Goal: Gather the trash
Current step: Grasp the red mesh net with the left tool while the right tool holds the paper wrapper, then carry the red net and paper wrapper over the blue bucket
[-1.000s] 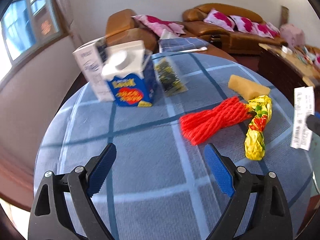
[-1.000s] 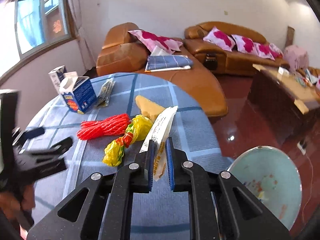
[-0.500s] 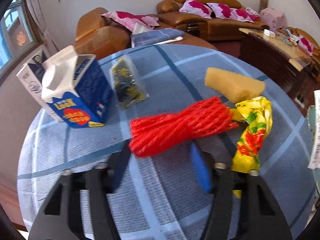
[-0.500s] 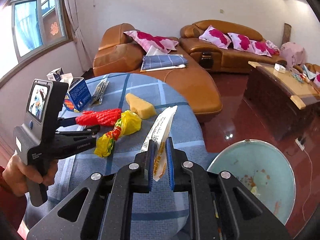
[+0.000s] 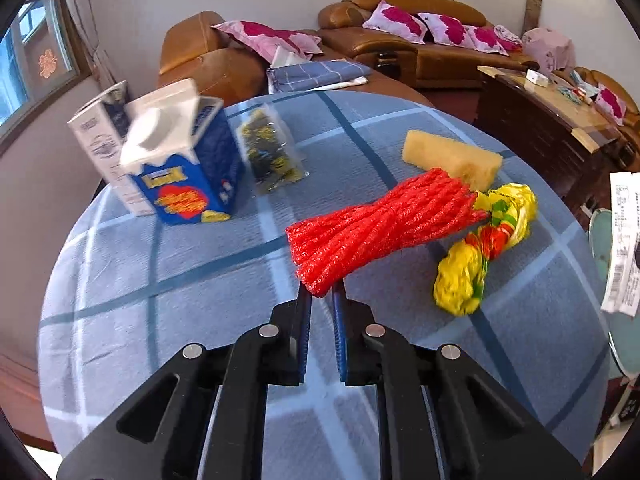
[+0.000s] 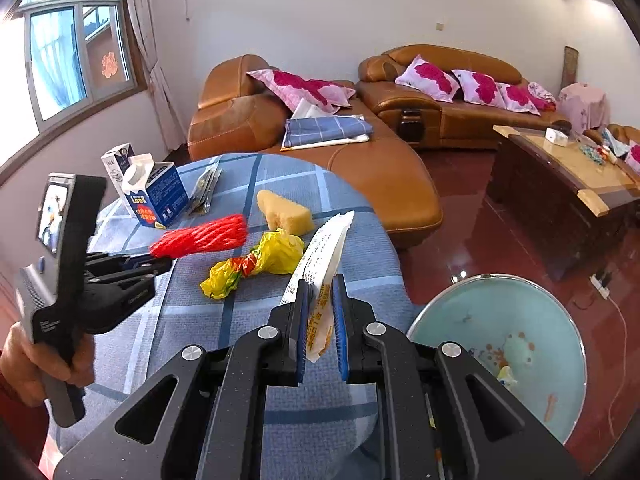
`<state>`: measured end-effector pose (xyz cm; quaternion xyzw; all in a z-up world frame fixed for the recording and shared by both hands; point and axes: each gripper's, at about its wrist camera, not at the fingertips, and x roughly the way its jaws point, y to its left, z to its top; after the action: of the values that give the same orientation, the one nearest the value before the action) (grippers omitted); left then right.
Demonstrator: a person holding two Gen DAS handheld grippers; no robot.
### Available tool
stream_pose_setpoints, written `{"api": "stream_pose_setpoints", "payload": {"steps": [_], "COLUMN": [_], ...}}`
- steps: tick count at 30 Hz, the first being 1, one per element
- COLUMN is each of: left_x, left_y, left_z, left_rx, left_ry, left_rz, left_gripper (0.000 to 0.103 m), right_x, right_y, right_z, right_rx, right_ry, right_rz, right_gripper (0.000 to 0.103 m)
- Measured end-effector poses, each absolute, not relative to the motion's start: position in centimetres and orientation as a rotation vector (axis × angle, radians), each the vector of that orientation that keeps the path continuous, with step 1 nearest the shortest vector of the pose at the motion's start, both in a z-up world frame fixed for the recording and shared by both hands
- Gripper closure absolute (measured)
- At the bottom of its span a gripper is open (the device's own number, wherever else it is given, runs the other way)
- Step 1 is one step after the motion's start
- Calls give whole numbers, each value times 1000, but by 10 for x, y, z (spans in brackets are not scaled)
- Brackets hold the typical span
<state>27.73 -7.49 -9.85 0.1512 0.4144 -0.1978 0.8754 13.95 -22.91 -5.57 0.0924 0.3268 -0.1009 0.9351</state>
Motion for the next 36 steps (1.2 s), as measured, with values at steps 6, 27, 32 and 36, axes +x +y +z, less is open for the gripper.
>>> {"api": "stream_pose_setpoints", "payload": {"steps": [6, 27, 32, 36], "left_x": [255, 180, 165, 155], "left_y": [-53, -40, -46, -53], "left_z": [-84, -50, -45, -41], "left_rx": [276, 216, 220, 231], "left_ry": [847, 784, 766, 751], "left_rz": [-374, -261, -271, -282], "left_gripper": [93, 93, 93, 92], "right_x": [125, 73, 61, 51], "right_y": [-227, -227, -231, -236], "right_z": [-52, -41, -42, -42], "right_rx": [171, 162, 161, 169], "right_ry": [646, 603, 597, 589], "right_rz": [-222, -255, -274, -286], "right_gripper": [90, 90, 90, 90]}}
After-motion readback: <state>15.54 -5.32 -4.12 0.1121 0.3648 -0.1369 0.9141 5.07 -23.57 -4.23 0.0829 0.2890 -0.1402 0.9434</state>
